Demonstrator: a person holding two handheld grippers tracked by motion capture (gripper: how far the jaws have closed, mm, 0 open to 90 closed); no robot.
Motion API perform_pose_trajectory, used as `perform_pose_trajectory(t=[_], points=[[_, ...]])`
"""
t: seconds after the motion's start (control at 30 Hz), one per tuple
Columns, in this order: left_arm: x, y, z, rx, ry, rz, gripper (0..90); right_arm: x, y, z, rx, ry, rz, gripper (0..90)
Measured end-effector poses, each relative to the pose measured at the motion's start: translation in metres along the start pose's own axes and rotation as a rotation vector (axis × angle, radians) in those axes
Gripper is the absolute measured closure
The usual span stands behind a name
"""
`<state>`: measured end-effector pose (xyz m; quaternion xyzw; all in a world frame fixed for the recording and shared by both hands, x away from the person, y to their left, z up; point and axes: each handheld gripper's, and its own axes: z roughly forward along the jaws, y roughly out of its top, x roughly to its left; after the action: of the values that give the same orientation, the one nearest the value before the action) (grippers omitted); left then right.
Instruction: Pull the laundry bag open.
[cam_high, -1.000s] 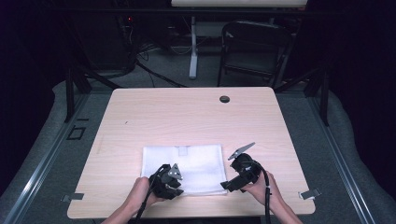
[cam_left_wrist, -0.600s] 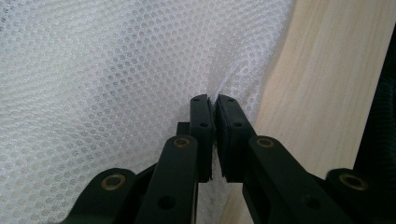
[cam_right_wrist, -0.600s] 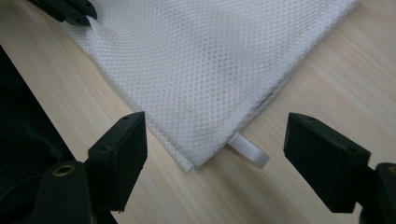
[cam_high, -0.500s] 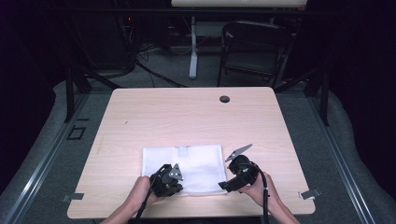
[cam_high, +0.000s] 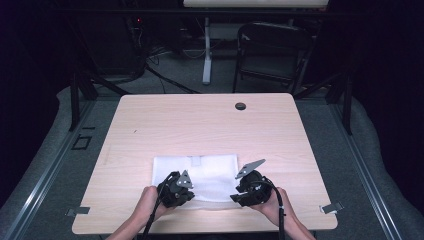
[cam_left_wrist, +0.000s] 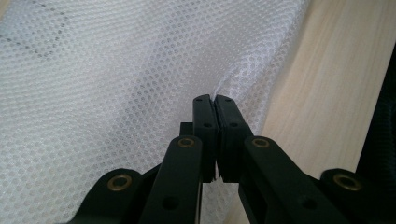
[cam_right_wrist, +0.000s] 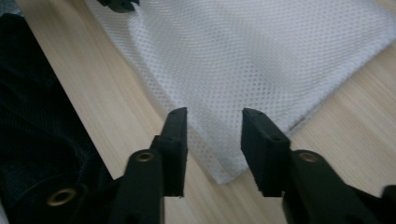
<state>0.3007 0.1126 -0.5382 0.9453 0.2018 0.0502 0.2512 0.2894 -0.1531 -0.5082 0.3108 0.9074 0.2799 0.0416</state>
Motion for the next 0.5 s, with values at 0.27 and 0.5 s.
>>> perform_pose_trajectory(t=[0.27, 0.5], points=[[-0.001, 0.002, -0.002, -0.011, 0.01, -0.019, 88.3, 0.021, 0.006, 0.008, -0.012, 0.009, -0.086, 86.6], [0.0, 0.003, -0.003, -0.024, 0.013, -0.039, 88.3, 0.034, 0.01, 0.025, 0.022, 0.013, -0.14, 90.0]])
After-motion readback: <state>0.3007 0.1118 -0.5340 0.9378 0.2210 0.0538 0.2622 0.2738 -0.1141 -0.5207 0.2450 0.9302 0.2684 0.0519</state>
